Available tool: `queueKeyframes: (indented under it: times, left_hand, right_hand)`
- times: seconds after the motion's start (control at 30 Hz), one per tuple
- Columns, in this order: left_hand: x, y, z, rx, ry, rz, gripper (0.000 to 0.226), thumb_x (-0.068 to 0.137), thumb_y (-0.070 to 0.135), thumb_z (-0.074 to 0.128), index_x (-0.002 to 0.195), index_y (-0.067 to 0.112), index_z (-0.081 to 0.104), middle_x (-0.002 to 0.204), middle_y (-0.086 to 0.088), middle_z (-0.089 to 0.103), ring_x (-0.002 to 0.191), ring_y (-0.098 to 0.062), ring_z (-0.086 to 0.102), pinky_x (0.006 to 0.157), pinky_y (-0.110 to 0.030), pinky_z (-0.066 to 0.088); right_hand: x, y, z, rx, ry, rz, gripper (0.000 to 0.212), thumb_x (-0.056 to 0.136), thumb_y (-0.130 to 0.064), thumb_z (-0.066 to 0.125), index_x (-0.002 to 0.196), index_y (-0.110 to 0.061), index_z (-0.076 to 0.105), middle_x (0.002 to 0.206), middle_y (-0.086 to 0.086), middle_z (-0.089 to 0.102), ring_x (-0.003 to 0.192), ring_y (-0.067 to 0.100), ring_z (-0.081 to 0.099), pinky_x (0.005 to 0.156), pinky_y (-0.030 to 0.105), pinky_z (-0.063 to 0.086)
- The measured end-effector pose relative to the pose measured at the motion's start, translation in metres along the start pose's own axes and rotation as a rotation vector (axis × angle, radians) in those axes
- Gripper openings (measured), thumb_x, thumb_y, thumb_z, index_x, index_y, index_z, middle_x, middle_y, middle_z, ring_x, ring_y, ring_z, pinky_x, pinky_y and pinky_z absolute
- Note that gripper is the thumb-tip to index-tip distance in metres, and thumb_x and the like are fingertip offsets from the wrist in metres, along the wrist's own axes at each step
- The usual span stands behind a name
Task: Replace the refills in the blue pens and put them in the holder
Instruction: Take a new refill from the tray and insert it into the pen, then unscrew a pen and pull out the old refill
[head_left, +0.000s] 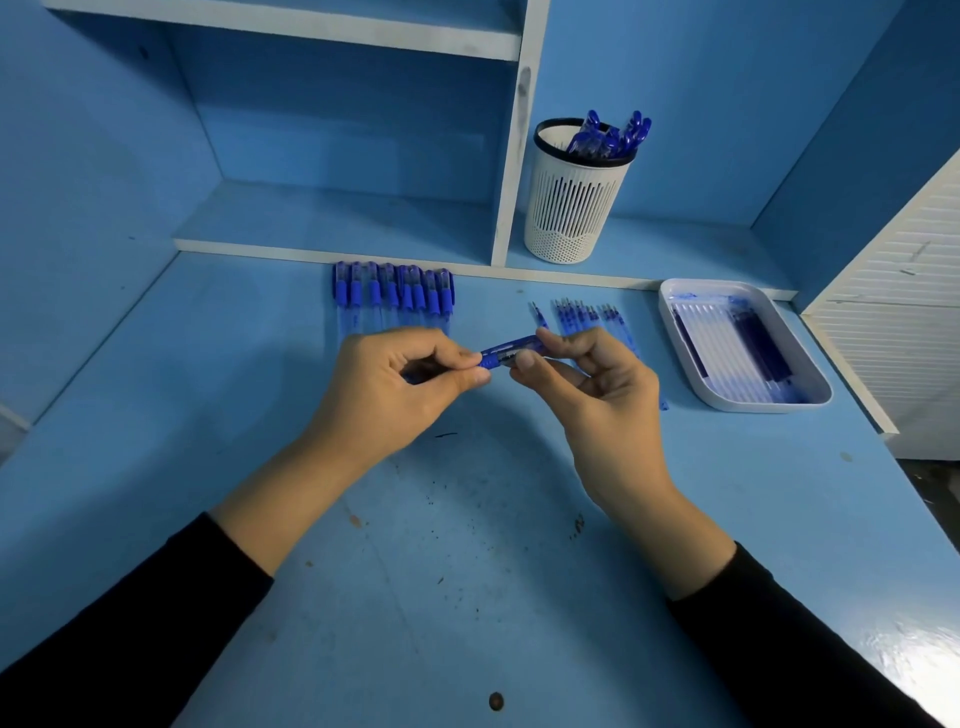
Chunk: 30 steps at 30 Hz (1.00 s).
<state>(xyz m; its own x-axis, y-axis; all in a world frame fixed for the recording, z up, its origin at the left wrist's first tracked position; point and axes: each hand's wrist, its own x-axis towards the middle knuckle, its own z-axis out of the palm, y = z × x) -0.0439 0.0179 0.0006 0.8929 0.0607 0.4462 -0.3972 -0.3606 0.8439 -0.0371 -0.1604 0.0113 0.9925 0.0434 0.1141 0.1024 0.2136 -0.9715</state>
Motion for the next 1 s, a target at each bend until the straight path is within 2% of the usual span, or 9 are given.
queueKeyframes:
  times: [0.13,0.27,0.33,0.43,0.53,0.63,0.77,0.87,1.0]
  left_hand:
    - [0.001,-0.002,0.004,-0.021,-0.012,-0.010,0.009,0.077,0.014,0.081,0.080,0.016,0.073,0.084,0.009,0.074,0.072,-0.020,0.072,0.070,-0.041,0.059]
    - [0.006,-0.003,0.004,0.037,-0.060,0.024,0.009,0.080,0.008,0.078,0.084,0.007,0.070,0.083,0.006,0.073,0.073,-0.014,0.070,0.071,-0.026,0.057]
    - [0.008,-0.002,0.003,0.092,-0.080,0.079,0.009,0.083,0.008,0.077,0.088,0.006,0.069,0.088,0.003,0.073,0.077,-0.009,0.070,0.076,-0.025,0.057]
    - [0.013,-0.006,0.001,0.196,-0.111,0.177,0.015,0.088,0.018,0.072,0.099,0.009,0.070,0.095,0.004,0.072,0.083,-0.010,0.069,0.079,-0.032,0.057]
    - [0.018,-0.016,-0.002,0.335,-0.095,0.239,0.028,0.094,0.033,0.060,0.114,0.016,0.068,0.107,0.007,0.069,0.095,-0.010,0.066,0.085,-0.032,0.054]
    - [0.029,-0.027,-0.005,0.428,-0.060,0.153,0.035,0.098,0.036,0.051,0.125,0.018,0.063,0.122,0.005,0.064,0.112,-0.007,0.058,0.098,-0.027,0.046]
    - [0.054,-0.044,-0.002,0.674,-0.174,-0.006,0.042,0.103,0.032,0.043,0.141,0.015,0.050,0.149,0.000,0.045,0.139,-0.020,0.037,0.116,-0.035,0.027]
    - [0.068,-0.057,-0.001,0.790,-0.261,-0.100,0.050,0.103,0.038,0.036,0.148,0.018,0.041,0.157,0.001,0.033,0.145,-0.019,0.026,0.120,-0.037,0.020]
    - [0.072,-0.059,0.003,0.829,-0.322,-0.140,0.054,0.103,0.038,0.034,0.152,0.016,0.032,0.161,0.000,0.025,0.149,-0.018,0.017,0.122,-0.035,0.012]
  right_hand:
    - [0.000,0.001,0.001,0.013,0.006,-0.040,0.014,0.083,0.003,0.069,0.083,-0.005,0.059,0.086,-0.003,0.073,0.080,0.020,0.072,0.079,0.025,0.055]
    - [0.001,0.004,0.004,-0.009,0.028,-0.059,0.012,0.085,0.001,0.068,0.085,-0.005,0.057,0.095,0.003,0.070,0.080,0.018,0.070,0.080,0.026,0.056]
    - [0.001,0.003,0.005,-0.010,0.050,-0.079,0.010,0.085,0.000,0.068,0.088,-0.002,0.058,0.095,0.006,0.069,0.079,0.016,0.069,0.080,0.025,0.056]
    - [0.002,0.000,0.006,-0.008,0.101,-0.140,0.013,0.086,0.000,0.068,0.097,-0.001,0.061,0.087,0.000,0.070,0.078,0.012,0.068,0.081,0.026,0.056]
    - [0.007,-0.008,-0.004,-0.007,0.192,-0.226,0.015,0.087,0.002,0.066,0.100,-0.001,0.060,0.082,-0.003,0.067,0.073,0.009,0.066,0.078,0.025,0.054]
    - [0.013,-0.021,-0.020,-0.039,0.298,-0.331,0.015,0.089,0.000,0.065,0.101,-0.006,0.059,0.083,-0.002,0.062,0.073,0.014,0.062,0.074,0.025,0.052]
    - [0.018,-0.043,-0.034,-0.125,0.426,-0.535,0.016,0.090,0.000,0.064,0.103,-0.002,0.057,0.087,0.005,0.059,0.076,0.015,0.058,0.075,0.028,0.049]
    - [0.029,-0.067,-0.039,-0.203,0.477,-0.730,0.017,0.090,0.002,0.063,0.105,-0.001,0.056,0.090,0.004,0.058,0.080,0.015,0.059,0.079,0.027,0.050]
    - [0.065,-0.098,-0.040,-0.291,0.518,-0.942,0.014,0.090,-0.001,0.062,0.103,-0.004,0.058,0.092,0.003,0.058,0.080,0.015,0.059,0.075,0.028,0.049]
